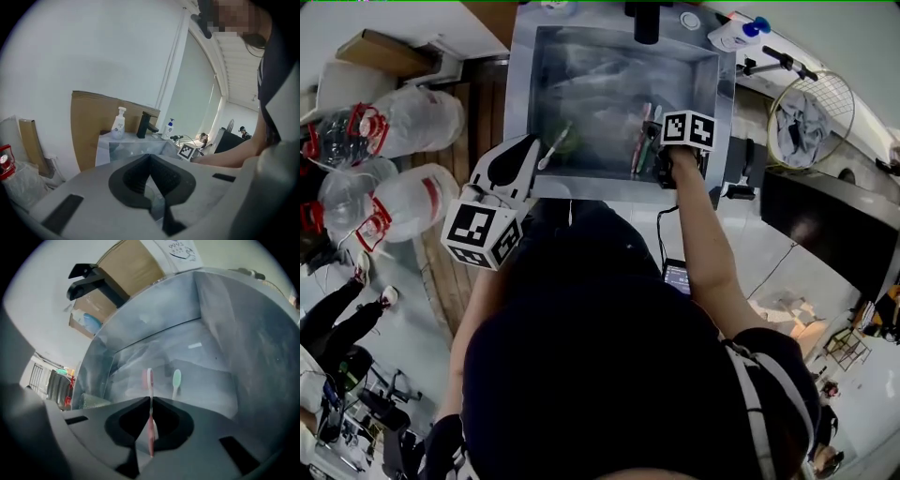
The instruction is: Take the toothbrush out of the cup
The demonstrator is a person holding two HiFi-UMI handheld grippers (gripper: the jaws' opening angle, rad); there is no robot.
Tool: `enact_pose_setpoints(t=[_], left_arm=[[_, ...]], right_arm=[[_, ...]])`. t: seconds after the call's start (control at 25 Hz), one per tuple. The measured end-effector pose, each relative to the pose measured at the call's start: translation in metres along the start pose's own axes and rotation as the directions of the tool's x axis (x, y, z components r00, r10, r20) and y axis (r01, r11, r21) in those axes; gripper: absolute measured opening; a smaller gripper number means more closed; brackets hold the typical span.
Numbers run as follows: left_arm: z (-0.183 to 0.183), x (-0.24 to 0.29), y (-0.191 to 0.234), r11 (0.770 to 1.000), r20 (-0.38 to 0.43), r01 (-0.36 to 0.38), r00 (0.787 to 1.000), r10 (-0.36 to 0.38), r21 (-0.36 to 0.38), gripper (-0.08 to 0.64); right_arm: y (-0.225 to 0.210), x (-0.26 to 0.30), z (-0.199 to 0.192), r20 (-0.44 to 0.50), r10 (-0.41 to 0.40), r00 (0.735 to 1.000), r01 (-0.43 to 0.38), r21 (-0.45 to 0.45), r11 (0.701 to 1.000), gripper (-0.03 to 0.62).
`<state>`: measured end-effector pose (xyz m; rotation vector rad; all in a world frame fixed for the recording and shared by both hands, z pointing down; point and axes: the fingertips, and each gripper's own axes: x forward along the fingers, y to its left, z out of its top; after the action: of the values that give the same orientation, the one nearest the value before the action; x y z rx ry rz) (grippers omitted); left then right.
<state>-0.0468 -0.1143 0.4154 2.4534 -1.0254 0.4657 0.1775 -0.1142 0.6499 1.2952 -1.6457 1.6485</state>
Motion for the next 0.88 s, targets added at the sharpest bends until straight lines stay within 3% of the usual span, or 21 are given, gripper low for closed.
enact_pose_setpoints(t=[0.28,0.44,0.6,0.68,0.76,0.88], left_arm=[[-0.003,-0.003,0.005,1.000,-0.010,-0.023,1.000,0.023,-0.011,0.021],[-0.004,-0.006,0.006,1.000,-0.011,-0.029,1.000,0.029,-0.010,0.021],[-0.006,-0.008,0.008,1.000,-0.014,-0.029,0.999,0.029,-0.011,0.021],[-0.006,-0.007,0.007,1.000,-0.014,-0.024,1.000,0.024,-0.009,0.021],[-0.005,-0.006,0.006,1.000,-0.014,-0.021,1.000,0.021,-0.007,0.021],[-0.005,-0.006,0.004,1.000,-0.015,-0.016,1.000,0.016,-0.003,0.021]], right_arm=[[-0.015,0.021,0.001,-0.007,-0.049,0.999,0.050,0.066,0.997,0.040],[-0.011,0.010,0.004,0.035,-0.092,0.995,0.092,0.006,0.996,0.043],[0.003,-0.010,0.007,0.137,-0.096,0.986,0.102,-0.037,0.994,0.065],[0.017,-0.022,0.009,0.191,-0.077,0.978,0.099,-0.106,0.989,0.074],[0.036,-0.033,0.012,0.238,-0.052,0.970,0.108,-0.230,0.967,0.077],[0.073,-0.045,0.014,0.282,0.008,0.959,0.131,-0.470,0.873,0.077]])
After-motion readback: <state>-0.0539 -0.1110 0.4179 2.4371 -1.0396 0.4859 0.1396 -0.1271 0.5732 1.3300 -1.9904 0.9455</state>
